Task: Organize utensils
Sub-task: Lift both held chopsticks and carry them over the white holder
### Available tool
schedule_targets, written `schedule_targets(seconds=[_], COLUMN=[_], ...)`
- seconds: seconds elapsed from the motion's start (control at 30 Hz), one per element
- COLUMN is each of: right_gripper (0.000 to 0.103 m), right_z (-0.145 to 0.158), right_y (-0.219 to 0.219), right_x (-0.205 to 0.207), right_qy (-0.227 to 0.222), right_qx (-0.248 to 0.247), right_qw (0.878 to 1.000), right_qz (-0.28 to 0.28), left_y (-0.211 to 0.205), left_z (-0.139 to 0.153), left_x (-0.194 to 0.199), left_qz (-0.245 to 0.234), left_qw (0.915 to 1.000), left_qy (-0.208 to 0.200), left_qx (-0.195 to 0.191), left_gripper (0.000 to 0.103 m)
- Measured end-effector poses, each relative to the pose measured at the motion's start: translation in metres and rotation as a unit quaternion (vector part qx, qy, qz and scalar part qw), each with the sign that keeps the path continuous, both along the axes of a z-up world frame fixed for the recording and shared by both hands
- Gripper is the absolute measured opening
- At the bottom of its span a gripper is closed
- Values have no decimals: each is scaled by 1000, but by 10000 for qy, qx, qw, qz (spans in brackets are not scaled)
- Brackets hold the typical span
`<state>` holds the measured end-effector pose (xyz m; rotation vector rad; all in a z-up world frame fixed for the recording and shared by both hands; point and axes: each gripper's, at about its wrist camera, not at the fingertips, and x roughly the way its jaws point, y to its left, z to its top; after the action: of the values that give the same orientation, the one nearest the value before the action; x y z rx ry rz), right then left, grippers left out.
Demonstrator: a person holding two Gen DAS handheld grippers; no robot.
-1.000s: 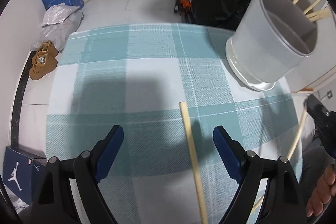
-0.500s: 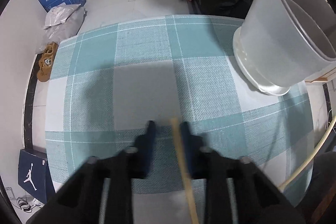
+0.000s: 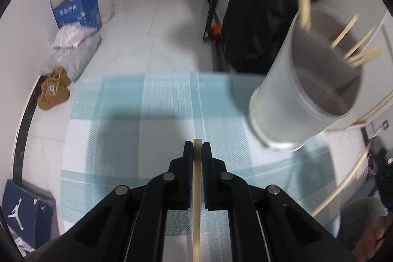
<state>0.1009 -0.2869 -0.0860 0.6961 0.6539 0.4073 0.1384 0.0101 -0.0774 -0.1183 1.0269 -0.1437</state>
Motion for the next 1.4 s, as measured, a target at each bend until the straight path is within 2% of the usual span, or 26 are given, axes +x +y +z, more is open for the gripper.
schedule_targets(seconds=[0.2, 0.33, 0.47, 0.8, 1.07, 1.4], right_gripper=[3, 3, 3, 3, 3, 3], right_z=[11, 17, 21, 38, 46, 66], right_y=[14, 23, 35, 57, 71, 72], right_x=[-11, -18, -25, -34, -34, -24], right_qy=[-350, -504, -573, -806, -923, -1021], right_qx=[-221, -338, -475, -823, -1055, -1024], right_qw=[9990, 9978, 9967, 9920, 9882, 9875], right_qz=[167, 262, 324, 515, 612, 633], left_y=[9, 6, 16, 18, 14, 6], left_z=[29, 38, 36, 56, 67, 92], left_x=[-23, -34, -32, -50, -53, -51], left_qz=[139, 107, 12, -93, -282, -448], left_qw=[9972, 9948, 9935, 9892, 9879, 9866], left_qy=[-646, -938, -1069, -1343, -1437, -1528], left_qx=[-341, -392, -396, -584, -516, -364], left_gripper=[3, 3, 3, 3, 2, 2])
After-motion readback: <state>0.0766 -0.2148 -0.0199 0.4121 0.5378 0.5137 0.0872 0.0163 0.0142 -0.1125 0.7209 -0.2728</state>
